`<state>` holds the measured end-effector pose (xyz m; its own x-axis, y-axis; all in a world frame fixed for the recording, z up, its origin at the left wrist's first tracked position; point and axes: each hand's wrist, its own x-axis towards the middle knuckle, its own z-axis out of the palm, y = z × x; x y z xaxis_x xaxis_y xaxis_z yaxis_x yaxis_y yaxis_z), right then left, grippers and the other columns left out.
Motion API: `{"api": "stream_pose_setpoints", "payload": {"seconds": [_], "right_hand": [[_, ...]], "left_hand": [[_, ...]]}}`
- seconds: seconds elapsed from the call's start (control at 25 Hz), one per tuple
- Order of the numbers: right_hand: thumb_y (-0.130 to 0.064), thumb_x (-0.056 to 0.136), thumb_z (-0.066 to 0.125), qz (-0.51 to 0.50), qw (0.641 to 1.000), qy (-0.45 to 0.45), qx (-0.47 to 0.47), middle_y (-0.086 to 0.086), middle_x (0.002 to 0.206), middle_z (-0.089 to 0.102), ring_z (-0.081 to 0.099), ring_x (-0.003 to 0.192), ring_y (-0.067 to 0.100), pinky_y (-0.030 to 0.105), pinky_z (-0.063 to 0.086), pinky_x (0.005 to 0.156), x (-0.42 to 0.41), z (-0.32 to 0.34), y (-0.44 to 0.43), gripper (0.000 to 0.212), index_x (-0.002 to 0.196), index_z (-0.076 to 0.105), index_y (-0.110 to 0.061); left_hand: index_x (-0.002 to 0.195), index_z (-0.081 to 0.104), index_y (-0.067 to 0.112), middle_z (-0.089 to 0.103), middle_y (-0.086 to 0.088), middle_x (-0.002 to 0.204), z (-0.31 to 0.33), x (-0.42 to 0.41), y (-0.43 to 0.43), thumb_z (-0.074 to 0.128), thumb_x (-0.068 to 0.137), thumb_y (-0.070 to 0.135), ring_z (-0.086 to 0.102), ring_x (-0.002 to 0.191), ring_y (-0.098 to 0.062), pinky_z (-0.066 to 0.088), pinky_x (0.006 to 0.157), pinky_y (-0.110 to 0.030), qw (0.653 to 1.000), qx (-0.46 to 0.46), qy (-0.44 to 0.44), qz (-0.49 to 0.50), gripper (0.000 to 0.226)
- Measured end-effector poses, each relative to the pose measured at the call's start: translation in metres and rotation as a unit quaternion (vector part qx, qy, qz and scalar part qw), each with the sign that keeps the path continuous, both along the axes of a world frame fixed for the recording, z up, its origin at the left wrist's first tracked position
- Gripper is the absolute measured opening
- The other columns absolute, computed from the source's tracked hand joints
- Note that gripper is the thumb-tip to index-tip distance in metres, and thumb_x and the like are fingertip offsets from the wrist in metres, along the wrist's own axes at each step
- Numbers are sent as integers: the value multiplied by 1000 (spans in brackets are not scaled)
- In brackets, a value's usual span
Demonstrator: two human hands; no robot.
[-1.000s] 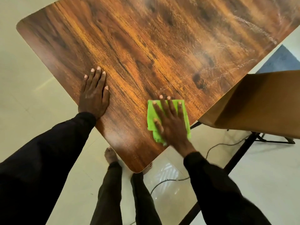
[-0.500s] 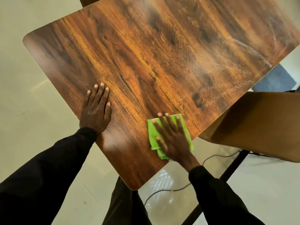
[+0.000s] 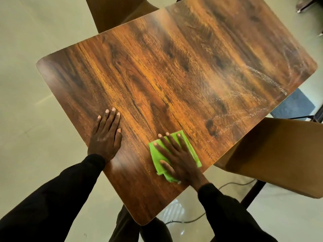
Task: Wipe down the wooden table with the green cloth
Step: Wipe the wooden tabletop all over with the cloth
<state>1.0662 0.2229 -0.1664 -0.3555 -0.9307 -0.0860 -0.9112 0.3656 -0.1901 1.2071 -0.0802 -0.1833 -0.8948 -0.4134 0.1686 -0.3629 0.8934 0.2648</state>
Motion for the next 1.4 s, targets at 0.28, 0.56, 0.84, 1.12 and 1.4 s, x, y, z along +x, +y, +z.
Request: {"api": "stream_pose_setpoints", "payload": {"seconds": [0.28,0.56,0.84,1.12,1.4], "right_hand": [[-50,115,27,-273,961,33,34,7,184,8,2,171,31,63,0,136,-61,12,-15,65,175,19,-26],[-52,116,28,-13,1000,6,23,7,184,8,3,171,32,67,7,135,-16,0,21,65,175,21,-25],[-49,116,31,-260,965,18,23,7,184,3,-2,171,31,63,1,136,-90,8,19,66,175,17,-24],[-52,116,26,61,998,0,8,5,185,8,1,171,31,65,4,136,-75,-5,75,65,175,18,-26],[-51,114,27,-211,977,21,3,7,184,10,5,171,31,60,1,136,-167,1,30,66,175,22,-24]], "left_hand": [[166,27,4,20,-14,176,0,-3,5,32,111,28,14,165,-31,19,132,-55,1000,1,-18,7,59],[166,26,4,17,-14,176,5,-40,55,34,111,29,11,165,-31,16,132,-56,999,47,-26,7,61],[167,23,5,12,-14,177,8,-75,98,32,113,28,7,165,-31,12,134,-53,996,55,-31,61,60],[166,26,6,16,-12,177,1,-87,111,28,113,31,9,165,-29,13,134,-52,995,36,-24,87,59],[166,27,7,16,-11,177,-2,-91,112,29,112,30,8,166,-26,15,133,-54,994,38,-19,97,59]]}}
